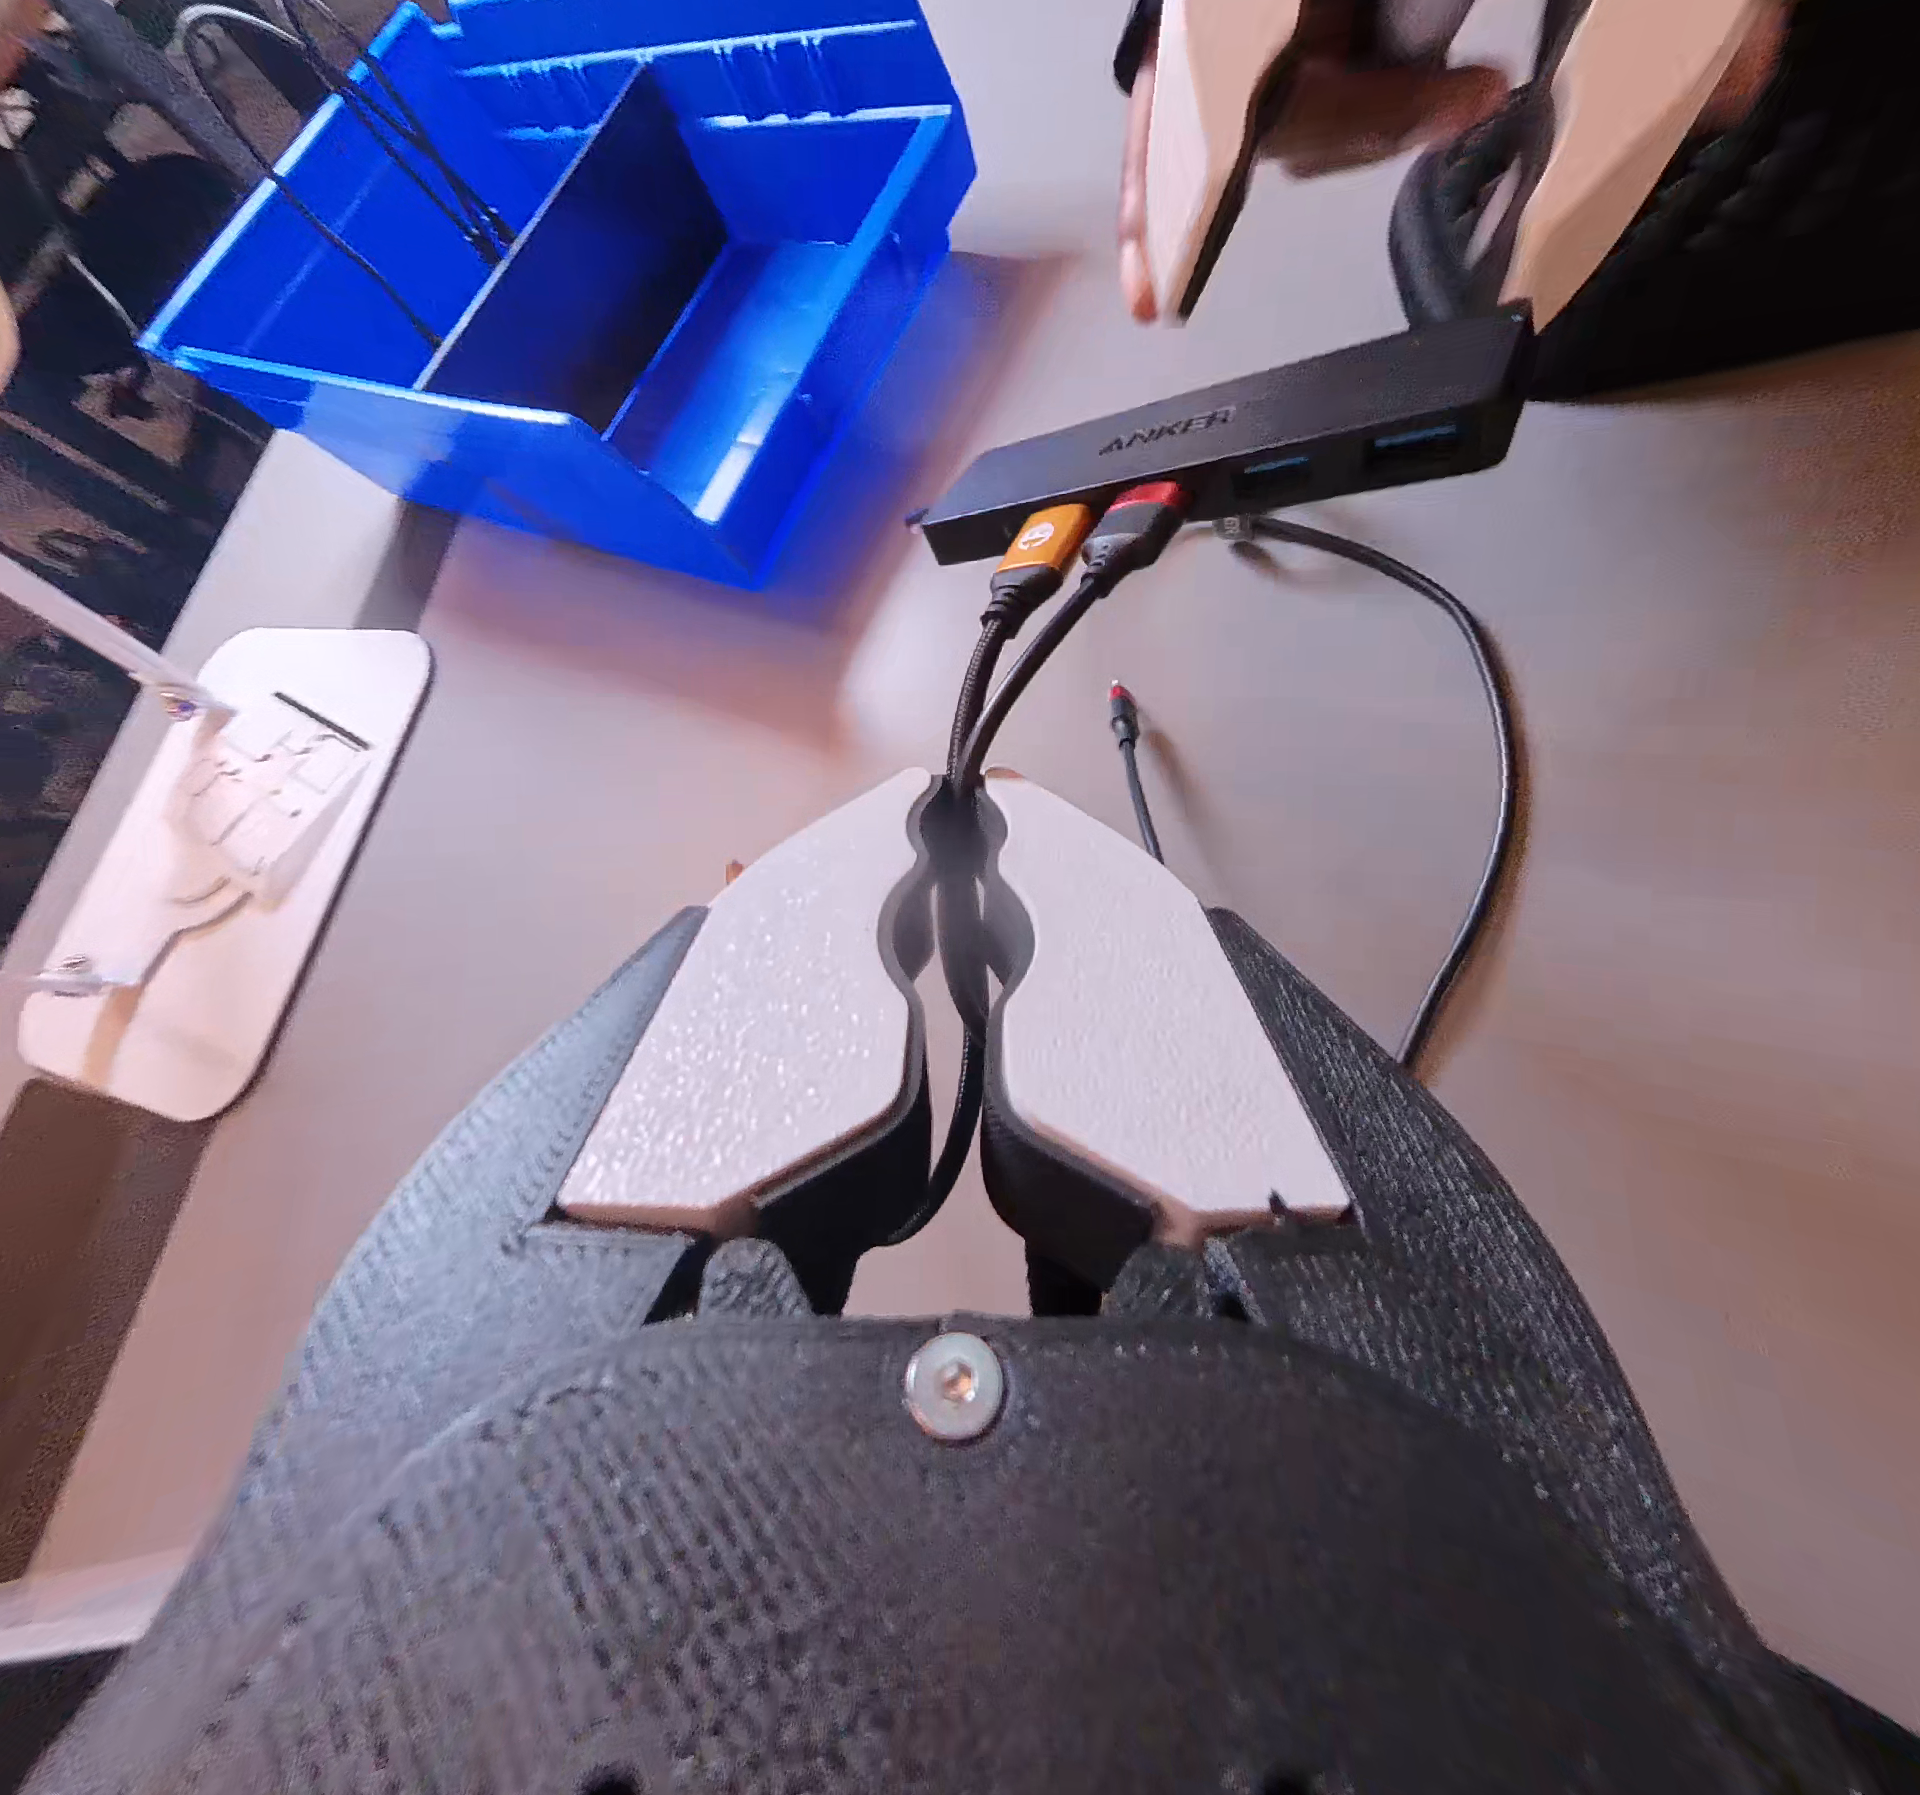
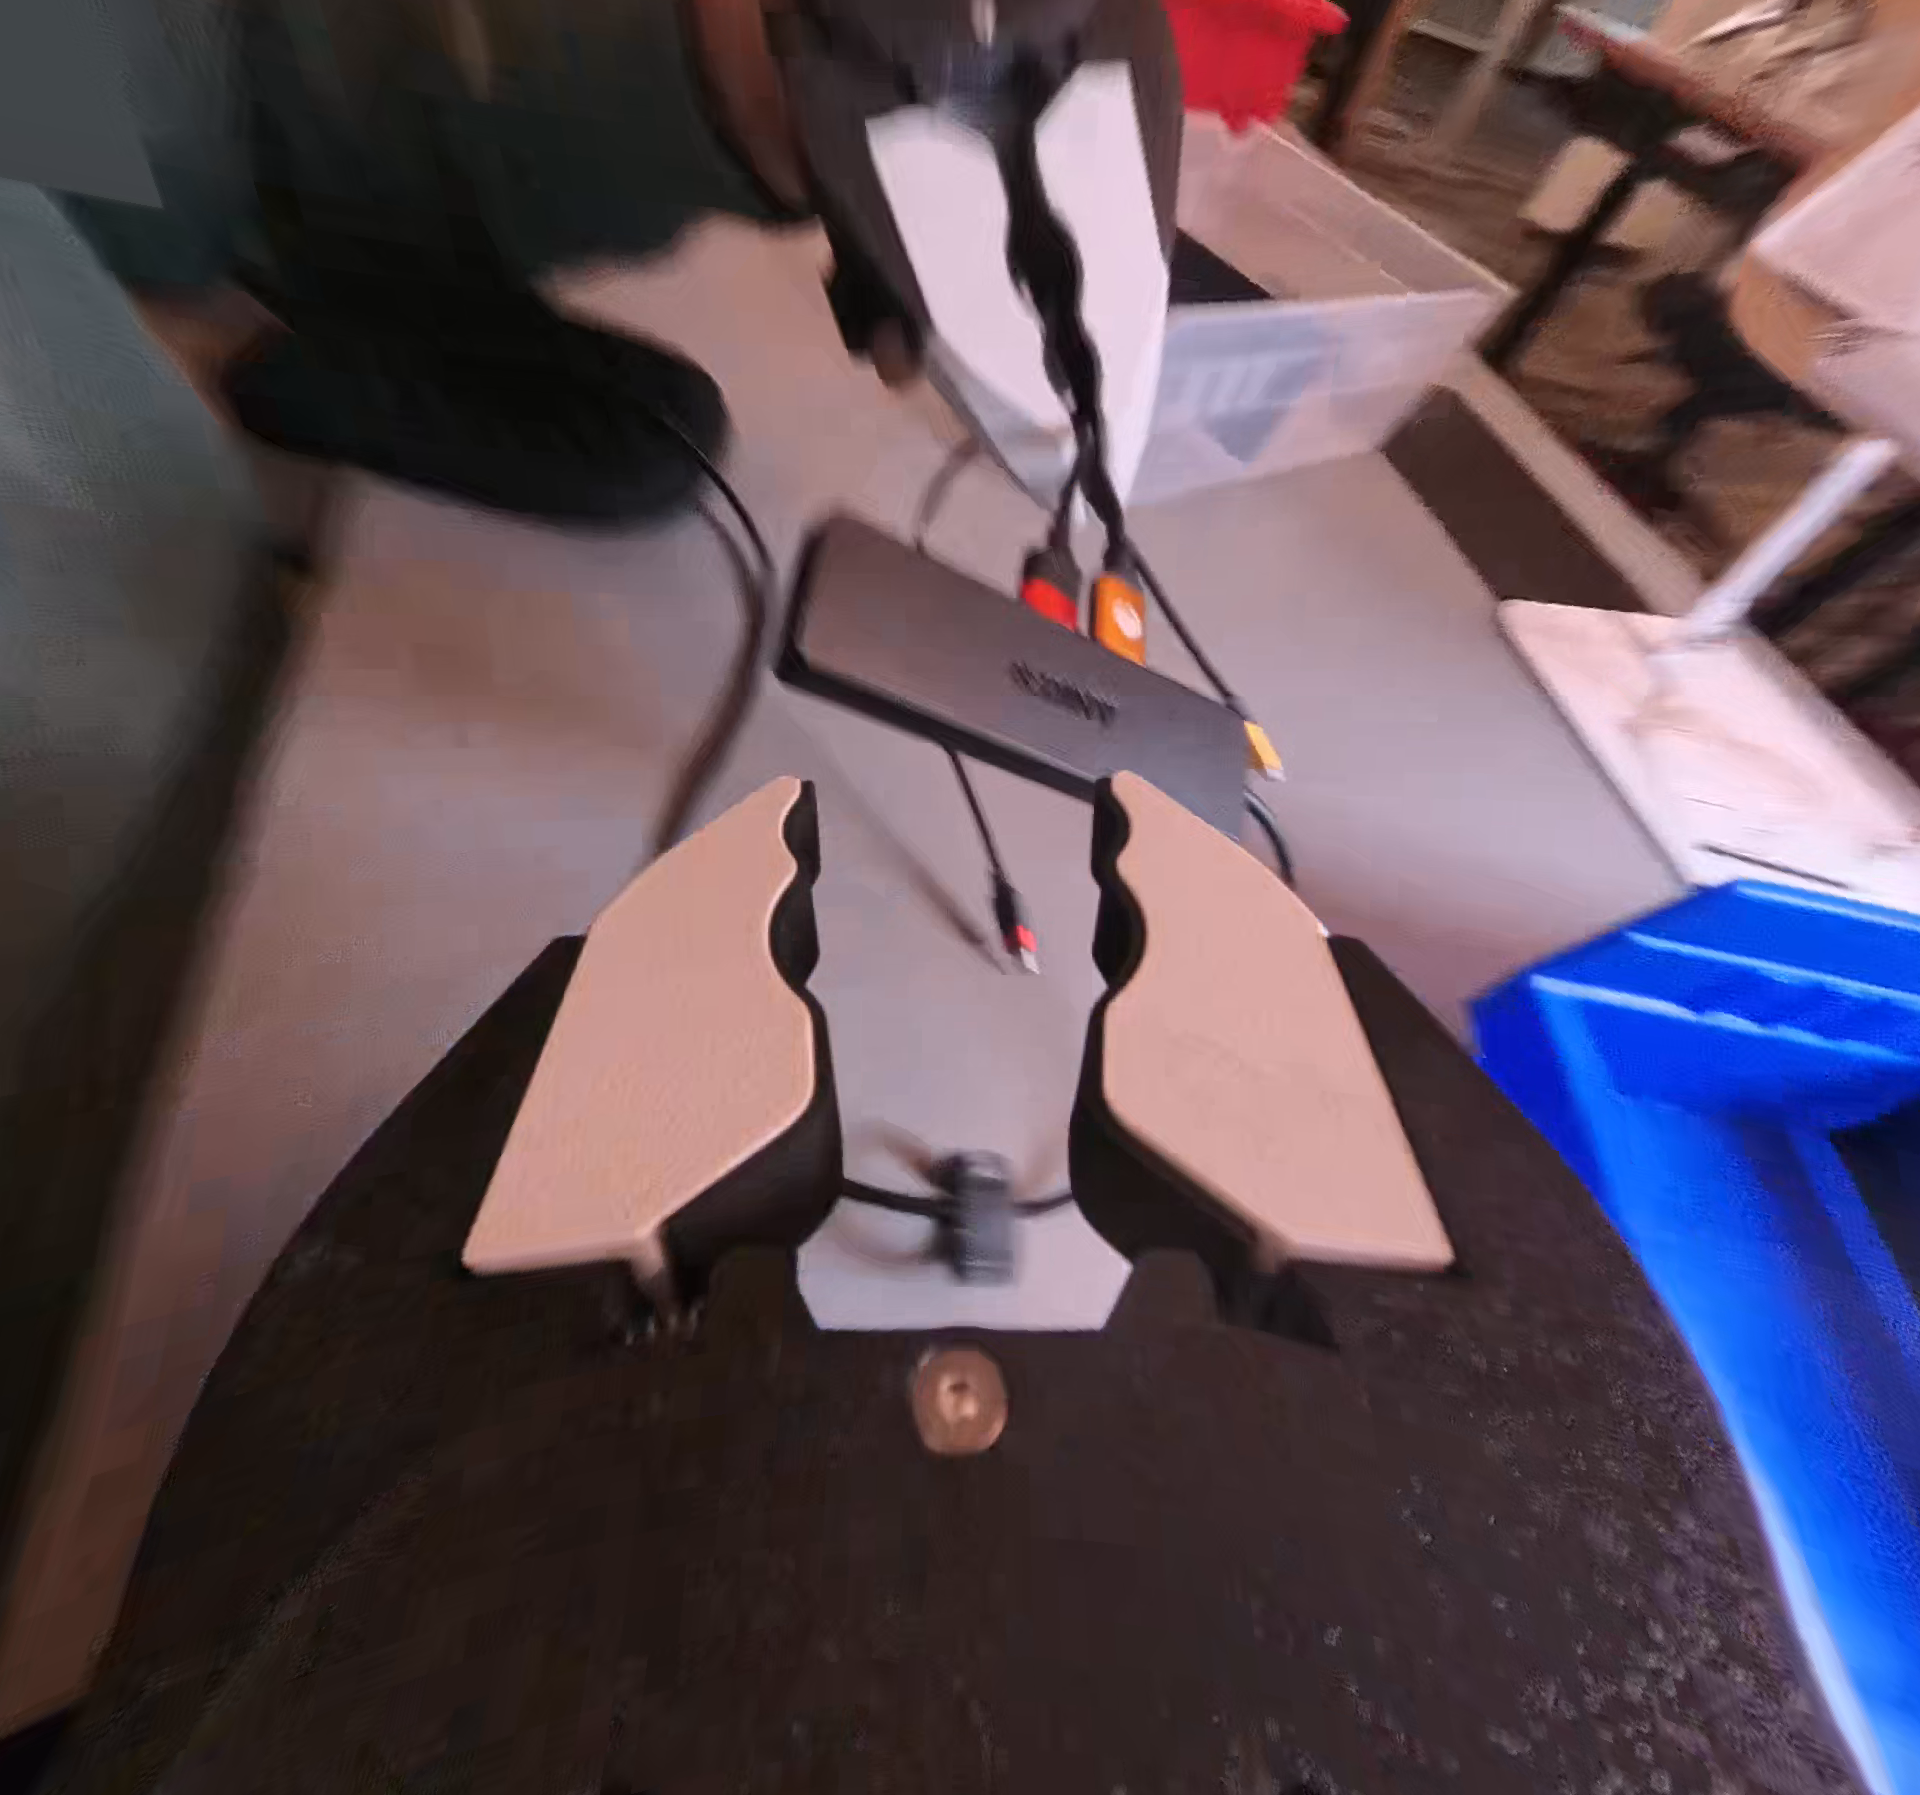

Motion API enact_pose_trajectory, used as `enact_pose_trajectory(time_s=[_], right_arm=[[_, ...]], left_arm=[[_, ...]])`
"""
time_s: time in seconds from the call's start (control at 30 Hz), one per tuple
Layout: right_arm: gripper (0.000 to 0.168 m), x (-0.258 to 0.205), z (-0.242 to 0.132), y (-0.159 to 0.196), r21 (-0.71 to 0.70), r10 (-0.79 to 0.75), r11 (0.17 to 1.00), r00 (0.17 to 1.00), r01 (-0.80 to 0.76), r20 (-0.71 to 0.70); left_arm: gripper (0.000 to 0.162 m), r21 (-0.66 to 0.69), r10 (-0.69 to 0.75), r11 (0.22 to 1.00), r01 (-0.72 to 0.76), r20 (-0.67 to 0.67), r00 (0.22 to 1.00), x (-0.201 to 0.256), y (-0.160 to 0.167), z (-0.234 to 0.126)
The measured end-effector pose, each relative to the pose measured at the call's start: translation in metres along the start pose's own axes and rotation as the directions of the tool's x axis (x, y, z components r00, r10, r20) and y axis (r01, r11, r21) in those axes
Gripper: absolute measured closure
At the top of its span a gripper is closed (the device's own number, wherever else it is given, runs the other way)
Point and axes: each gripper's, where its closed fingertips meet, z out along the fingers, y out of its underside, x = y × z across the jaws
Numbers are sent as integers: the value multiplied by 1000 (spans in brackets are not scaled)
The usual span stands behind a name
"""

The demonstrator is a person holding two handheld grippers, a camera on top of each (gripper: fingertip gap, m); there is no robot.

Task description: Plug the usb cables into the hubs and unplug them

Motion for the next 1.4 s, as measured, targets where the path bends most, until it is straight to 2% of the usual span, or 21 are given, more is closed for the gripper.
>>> enact_pose_trajectory(time_s=[0.07, 0.13, 0.2, 0.3, 0.37, 0.4, 0.53, 0.63, 0.7, 0.8, 0.97, 1.07, 1.2, 1.4], right_arm=[[117, 4, -8, -33, 68, 117, 990, 989, -123, 85], [119, 11, -5, -53, 48, 146, 987, 984, -151, 103], [118, 18, 12, -55, -75, 163, 985, 983, -156, 87], [121, 20, 42, -39, -280, 123, 955, 989, -96, 79], [141, 13, 53, -29, -368, 121, 927, 985, -67, 126], [142, 14, 56, -27, -391, 108, 919, 986, -50, 126], [145, 19, 53, -41, -341, 46, 940, 994, -10, 97], [146, 39, 33, -46, -324, 11, 946, 1000, -7, 10], [146, 59, 13, -52, -314, 5, 949, 999, -21, -53], [147, 102, -23, -66, -317, -36, 948, 981, -26, -188], [147, 183, -77, -95, -361, -146, 932, 911, -3, -386], [147, 230, -97, -98, -419, -203, 908, 858, -16, -472], [147, 288, -104, -76, -458, -227, 887, 810, -58, -541], [148, 369, -95, -5, -568, -357, 822, 738, -43, -572]], left_arm=[[158, 2, 34, 999, -34, 38, 999, -4, -2, -2], [158, 15, 75, 997, -76, 69, 995, -3, -8, -2], [158, 29, 116, 992, -120, 98, 988, -1, -16, -2], [158, 34, 184, 981, -190, 130, 974, 6, -28, -3], [158, 26, 224, 973, -230, 157, 962, 9, -32, -6], [158, 21, 240, 969, -247, 175, 955, 8, -31, -8], [155, 178, 159, 965, -193, 191, 969, 6, -35, -22], [138, 286, 23, 955, -79, 192, 981, -10, -36, -41], [131, 397, -82, 918, -19, 237, 968, -29, -40, -60], [135, 459, -178, 886, 62, 214, 960, -42, -33, -73], [135, 391, -243, 906, 160, 174, 954, -45, 1, -52], [135, 344, -266, 917, 201, 152, 952, -43, 21, -36], [137, 321, -310, 910, 263, 107, 944, -42, 35, -23], [140, 279, -316, 919, 280, 94, 944, -40, 49, -11]])
